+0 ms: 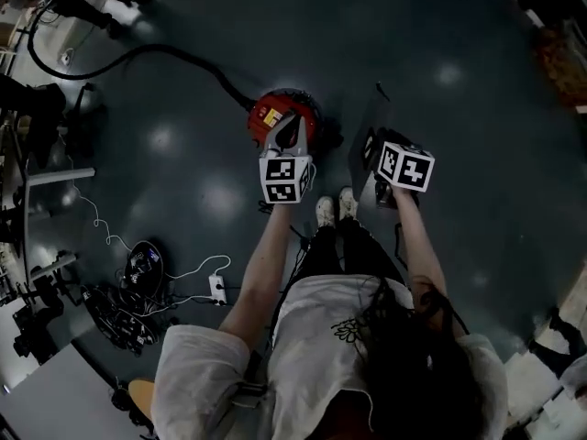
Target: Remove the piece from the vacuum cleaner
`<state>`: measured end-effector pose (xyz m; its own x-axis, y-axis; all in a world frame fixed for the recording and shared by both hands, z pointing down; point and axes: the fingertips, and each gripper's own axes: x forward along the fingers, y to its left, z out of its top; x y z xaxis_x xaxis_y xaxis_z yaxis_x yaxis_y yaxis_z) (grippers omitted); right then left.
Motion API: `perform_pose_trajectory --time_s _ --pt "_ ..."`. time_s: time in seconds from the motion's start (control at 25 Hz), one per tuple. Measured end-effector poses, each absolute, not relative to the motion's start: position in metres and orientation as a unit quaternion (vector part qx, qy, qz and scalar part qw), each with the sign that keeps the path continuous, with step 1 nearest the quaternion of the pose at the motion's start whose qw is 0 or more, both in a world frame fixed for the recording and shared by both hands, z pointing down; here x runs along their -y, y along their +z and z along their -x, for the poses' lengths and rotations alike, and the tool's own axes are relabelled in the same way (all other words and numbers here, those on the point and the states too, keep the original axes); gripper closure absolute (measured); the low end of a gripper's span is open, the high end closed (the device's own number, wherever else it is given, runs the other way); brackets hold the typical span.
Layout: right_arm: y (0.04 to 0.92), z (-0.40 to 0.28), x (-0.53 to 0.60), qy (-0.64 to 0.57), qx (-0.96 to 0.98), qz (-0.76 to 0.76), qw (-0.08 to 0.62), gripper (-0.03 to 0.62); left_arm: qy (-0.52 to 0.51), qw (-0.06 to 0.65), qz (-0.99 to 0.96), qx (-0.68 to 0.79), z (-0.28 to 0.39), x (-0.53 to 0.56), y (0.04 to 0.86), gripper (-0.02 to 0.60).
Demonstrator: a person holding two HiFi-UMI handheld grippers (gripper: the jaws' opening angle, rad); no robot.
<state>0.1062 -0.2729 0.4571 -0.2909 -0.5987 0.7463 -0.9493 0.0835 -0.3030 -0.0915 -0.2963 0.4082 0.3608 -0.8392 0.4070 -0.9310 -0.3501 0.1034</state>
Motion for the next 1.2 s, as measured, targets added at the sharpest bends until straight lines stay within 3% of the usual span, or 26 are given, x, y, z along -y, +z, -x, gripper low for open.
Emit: perform_pose_trajectory --time_s 0.6,0.84,1.2 --pt "0.217 -0.066 0.284 0.186 0.823 -0.529 0.089 0.549 0.003 0.006 -0.821 0.570 0.105 0.294 0.196 0.581" --pt "0.183 -0.058 0.273 0.152 0.843 -0.511 0.065 0.549 -0.028 -0.027 -0.816 0.577 0.101 0.278 0.149 0.581" --pt "0.179 -0.055 0.270 0.142 0.846 -0.511 0.057 0.549 -0.025 -0.027 -0.811 0.584 0.104 0.274 0.152 0.581"
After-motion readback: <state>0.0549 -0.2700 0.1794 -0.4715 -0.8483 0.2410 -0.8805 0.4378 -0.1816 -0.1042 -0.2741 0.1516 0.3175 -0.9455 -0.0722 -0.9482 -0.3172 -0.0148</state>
